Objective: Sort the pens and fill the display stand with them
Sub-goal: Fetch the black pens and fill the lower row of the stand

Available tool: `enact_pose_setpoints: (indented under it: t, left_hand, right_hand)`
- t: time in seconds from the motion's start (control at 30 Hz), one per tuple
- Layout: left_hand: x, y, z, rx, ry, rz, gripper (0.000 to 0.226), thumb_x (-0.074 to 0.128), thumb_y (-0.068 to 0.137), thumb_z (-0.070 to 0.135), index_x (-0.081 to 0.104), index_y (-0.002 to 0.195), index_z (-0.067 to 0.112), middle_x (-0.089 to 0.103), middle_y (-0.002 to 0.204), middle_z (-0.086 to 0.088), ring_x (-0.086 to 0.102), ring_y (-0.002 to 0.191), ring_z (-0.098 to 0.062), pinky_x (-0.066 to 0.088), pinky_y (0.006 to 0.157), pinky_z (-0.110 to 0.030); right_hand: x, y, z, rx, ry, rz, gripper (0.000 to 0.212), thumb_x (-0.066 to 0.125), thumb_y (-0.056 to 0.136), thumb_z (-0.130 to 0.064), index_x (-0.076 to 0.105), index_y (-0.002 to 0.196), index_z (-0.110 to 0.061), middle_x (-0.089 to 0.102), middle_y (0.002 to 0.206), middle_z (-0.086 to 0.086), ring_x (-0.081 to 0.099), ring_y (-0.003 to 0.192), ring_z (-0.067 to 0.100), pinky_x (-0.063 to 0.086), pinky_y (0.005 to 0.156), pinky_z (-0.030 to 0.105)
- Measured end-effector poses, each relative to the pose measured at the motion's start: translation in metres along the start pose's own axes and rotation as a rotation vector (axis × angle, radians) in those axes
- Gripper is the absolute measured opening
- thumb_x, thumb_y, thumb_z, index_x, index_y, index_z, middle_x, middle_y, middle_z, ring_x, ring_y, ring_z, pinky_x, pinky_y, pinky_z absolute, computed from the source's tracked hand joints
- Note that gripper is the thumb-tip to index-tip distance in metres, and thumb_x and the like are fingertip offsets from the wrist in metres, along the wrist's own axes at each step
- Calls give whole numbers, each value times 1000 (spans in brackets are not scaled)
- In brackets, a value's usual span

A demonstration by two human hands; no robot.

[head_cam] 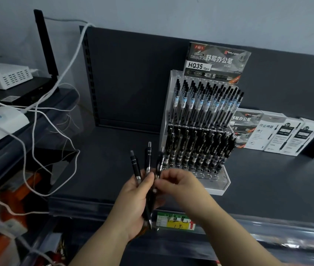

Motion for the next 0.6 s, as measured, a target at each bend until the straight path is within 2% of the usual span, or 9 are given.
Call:
enact_pose_setpoints:
  t: [0.1,0.2,0.27,0.4,0.5,0.6]
  left_hand:
    - [-3,1,1,28,14,37,21,52,92,20,67,104,12,68,94,-10,64,89,-23,53,82,-41]
    - [-6,-2,-1,33,51,51,20,50,94,21,66,104,14,55,64,-1,52,57,-11,50,64,-31]
    - [-6,-4,-3,40,106,51,22,48,95,26,63,106,15,45,55,2,39,46,-8,42,52,-25]
    - [-6,-8,-3,73,125,78,23,47,95,31,59,106,15,43,53,3,34,44,-8,37,47,-24]
    - [-9,-12,0,68,79,107,21,46,96,28,57,101,12,44,53,2,34,42,-9,37,44,-23]
    - [-11,-14,0,57,61,106,18,46,96,24,55,95,9,45,52,2,33,41,-9,36,45,-25]
  right_hand:
    - [-29,3,-17,-79,-90,228,11,60,88,-20,64,79,-16,64,70,1,55,61,5,48,60,21]
    - [-59,6,-37,-231,-190,494,7,61,89,-21,62,83,-18,64,72,0,54,59,8,45,54,15]
    - [-64,9,-42,-288,-264,575,4,61,89,-22,61,88,-18,62,73,-8,55,62,4,42,52,7]
    - [-57,21,-27,-270,-438,578,16,60,90,-23,62,104,-15,58,76,-18,53,68,-7,39,53,3]
    - [-48,30,-11,-222,-541,527,24,56,92,-24,60,112,-11,58,78,-12,51,66,-7,37,53,4]
    - [-46,32,-7,-210,-579,522,24,54,93,-25,60,112,-10,58,77,-7,50,62,-3,37,52,8]
Point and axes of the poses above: each hand's wrist, its own y-axis towards the middle knuckle, its own x-axis out of the palm, z = x × y, the point moved 6 cm from there along y, towards the middle knuckle
